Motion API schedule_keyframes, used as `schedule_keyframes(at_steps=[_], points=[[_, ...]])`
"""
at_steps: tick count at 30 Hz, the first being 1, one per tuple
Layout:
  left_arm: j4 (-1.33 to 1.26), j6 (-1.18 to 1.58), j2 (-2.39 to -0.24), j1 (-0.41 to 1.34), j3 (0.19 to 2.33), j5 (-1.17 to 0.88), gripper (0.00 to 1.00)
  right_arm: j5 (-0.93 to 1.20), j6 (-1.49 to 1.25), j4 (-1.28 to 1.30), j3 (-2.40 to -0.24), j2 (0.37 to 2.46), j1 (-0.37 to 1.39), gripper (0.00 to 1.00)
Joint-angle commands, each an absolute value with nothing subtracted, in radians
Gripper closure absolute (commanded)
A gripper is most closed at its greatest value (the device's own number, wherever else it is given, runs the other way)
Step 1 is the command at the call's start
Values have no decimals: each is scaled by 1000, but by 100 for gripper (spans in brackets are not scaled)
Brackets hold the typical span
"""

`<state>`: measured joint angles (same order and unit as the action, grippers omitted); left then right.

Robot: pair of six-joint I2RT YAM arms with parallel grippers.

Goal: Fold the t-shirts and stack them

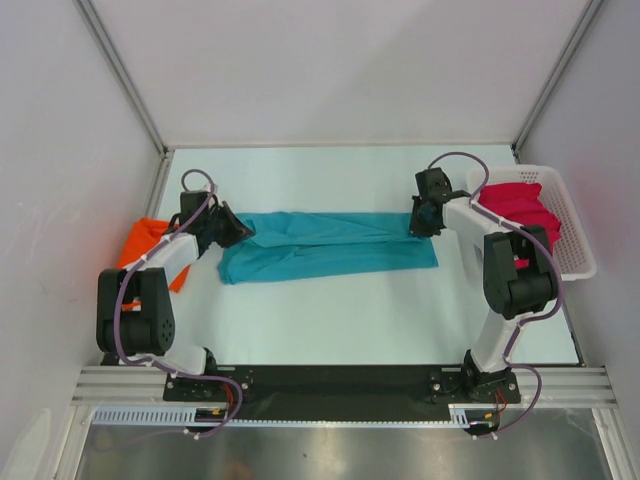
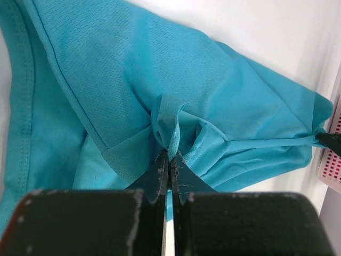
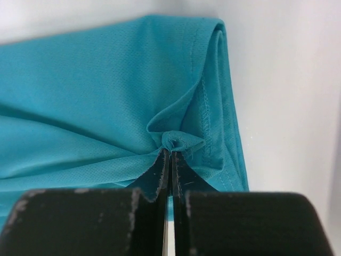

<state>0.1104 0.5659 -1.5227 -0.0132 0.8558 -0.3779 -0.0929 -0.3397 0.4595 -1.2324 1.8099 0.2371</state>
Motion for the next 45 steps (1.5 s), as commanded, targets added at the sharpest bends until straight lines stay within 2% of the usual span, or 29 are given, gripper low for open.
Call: schedule_keyframes(at_steps=[1, 4, 5, 6, 8, 9, 12, 14, 23, 29, 36, 42, 45], points=[[104, 548, -1468, -9, 836, -396, 96, -173, -360, 440, -1227, 1773, 241, 100], [126, 545, -1459, -9, 834, -390, 92, -193, -370, 452, -1236, 1784, 239, 100], [144, 545, -1459, -9, 836, -387, 88, -192, -374, 457, -1239, 1787, 241, 93], [158, 543, -1459, -9, 841, -373, 67, -192, -379, 468, -1247, 1792, 241, 86], [198, 538, -1457, -9, 857, -354, 46, -189, -380, 479, -1259, 1799, 242, 64], [210, 535, -1456, -9, 864, -332, 30, -189, -382, 483, -1262, 1801, 244, 62], [229, 534, -1448, -9, 884, -304, 13, -190, -383, 494, -1270, 1790, 250, 51], [230, 541, -1450, -11, 897, -298, 8, -190, -383, 502, -1282, 1781, 249, 51], [195, 581, -1506, 20, 951, -321, 2, -198, -374, 545, -1319, 1741, 255, 49], [157, 600, -1568, 66, 1011, -346, 2, -198, -374, 563, -1321, 1715, 256, 50], [87, 577, -1687, 199, 1060, -422, 0, -193, -379, 568, -1290, 1683, 264, 49], [138, 558, -1744, 210, 1058, -420, 0, -196, -377, 572, -1256, 1631, 268, 49], [127, 603, -1767, 209, 1026, -481, 0, -193, -376, 572, -1252, 1612, 270, 49]])
